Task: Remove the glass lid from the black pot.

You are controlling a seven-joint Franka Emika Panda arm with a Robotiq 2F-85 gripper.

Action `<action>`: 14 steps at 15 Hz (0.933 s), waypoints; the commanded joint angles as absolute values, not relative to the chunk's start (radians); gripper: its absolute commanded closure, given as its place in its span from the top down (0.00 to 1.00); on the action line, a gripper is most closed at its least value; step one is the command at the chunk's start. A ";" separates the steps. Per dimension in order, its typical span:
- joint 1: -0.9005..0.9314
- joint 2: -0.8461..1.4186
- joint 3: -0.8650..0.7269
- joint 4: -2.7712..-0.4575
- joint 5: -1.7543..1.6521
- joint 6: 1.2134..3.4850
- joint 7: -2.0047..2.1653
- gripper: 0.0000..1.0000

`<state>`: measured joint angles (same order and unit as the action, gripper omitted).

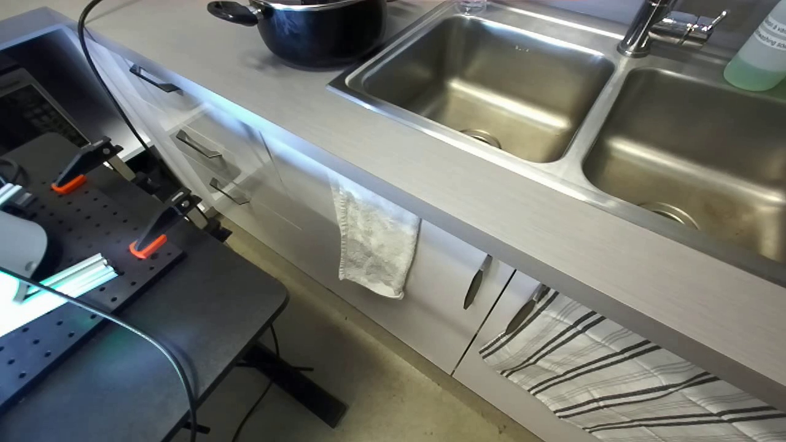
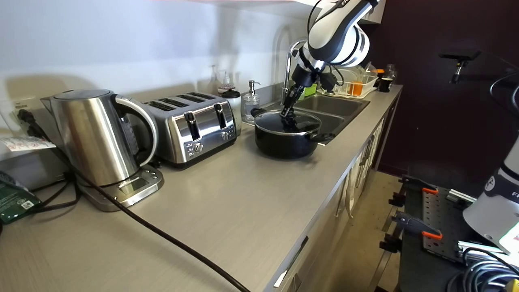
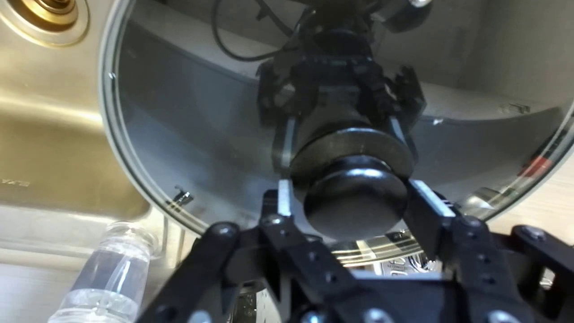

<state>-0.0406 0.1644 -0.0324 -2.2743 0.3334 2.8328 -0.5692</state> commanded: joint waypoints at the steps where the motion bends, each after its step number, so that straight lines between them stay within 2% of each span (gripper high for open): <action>1: -0.042 0.179 -0.027 -2.272 0.345 2.861 -0.580 0.35; 3: -0.042 0.176 -0.026 -2.271 0.346 2.860 -0.581 0.25; 14: -0.049 0.107 -0.004 -2.306 0.388 2.842 -0.612 0.25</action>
